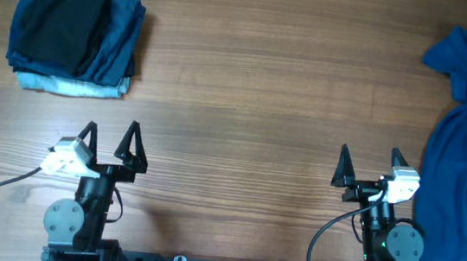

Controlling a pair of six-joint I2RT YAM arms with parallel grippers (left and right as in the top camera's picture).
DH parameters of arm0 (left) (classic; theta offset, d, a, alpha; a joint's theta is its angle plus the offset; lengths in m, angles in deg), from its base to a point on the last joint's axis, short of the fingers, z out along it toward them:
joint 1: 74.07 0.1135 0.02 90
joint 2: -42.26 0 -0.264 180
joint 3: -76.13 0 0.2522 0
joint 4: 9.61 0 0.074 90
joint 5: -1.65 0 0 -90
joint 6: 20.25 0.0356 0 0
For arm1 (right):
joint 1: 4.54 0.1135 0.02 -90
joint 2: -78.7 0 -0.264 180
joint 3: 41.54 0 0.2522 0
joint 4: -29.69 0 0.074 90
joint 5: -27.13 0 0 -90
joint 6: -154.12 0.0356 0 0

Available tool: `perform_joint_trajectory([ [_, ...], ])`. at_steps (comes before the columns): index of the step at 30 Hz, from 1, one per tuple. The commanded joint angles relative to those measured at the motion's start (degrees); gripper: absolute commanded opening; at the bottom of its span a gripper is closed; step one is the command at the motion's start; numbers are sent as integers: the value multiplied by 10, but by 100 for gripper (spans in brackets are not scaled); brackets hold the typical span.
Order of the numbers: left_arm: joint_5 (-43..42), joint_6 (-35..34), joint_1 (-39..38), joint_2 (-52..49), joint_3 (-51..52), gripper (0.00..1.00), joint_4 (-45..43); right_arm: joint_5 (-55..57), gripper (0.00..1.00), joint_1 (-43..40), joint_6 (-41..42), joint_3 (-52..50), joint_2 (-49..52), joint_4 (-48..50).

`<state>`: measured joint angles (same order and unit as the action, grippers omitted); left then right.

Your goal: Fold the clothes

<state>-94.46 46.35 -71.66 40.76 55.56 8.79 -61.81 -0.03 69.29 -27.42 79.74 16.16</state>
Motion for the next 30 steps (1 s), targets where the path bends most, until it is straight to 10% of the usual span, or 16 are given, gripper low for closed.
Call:
perform_joint_trajectory([
  [1, 16, 7, 4, 14, 24, 100, -10, -9, 100, 1, 10, -1, -4, 2],
  [30, 36, 224, -34, 13, 65, 100, -4, -9, 100, 1, 10, -1, -2, 2],
])
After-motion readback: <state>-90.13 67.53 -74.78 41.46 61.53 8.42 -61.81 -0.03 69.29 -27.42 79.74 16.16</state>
